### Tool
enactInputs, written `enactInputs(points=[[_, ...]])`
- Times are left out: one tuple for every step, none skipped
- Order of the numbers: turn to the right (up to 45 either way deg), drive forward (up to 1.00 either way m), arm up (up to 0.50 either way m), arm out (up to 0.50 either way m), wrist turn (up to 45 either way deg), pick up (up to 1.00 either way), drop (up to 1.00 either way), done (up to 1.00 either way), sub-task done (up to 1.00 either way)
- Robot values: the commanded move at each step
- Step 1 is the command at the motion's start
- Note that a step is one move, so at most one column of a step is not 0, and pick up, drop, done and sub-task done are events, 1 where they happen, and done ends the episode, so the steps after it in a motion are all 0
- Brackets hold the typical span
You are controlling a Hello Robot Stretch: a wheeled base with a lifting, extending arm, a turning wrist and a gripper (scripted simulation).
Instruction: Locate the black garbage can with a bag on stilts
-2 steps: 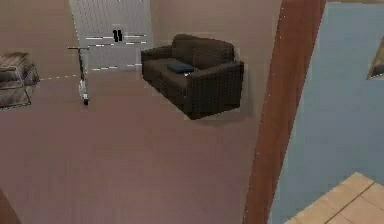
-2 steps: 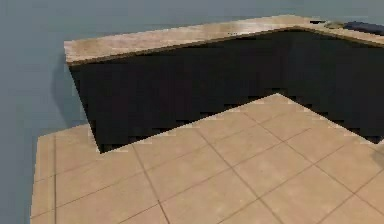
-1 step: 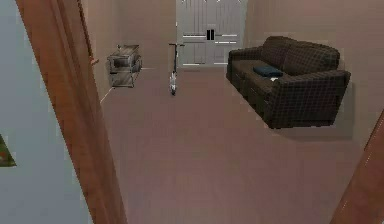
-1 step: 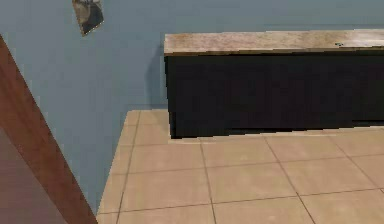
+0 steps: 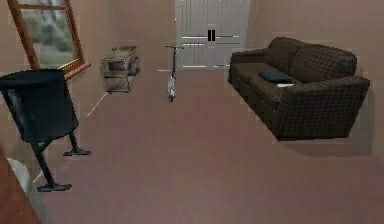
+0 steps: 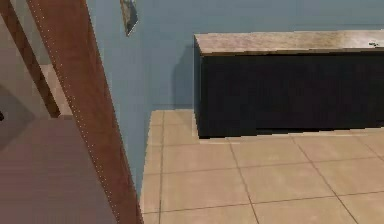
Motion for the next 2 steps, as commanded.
enactInputs(points=[[-3.0,0.0,0.0,0.0,0.0,0.0,0.0,0.0,0.0],[45.0,0.0,0.0,0.0,0.0,0.0,0.0,0.0,0.0]])
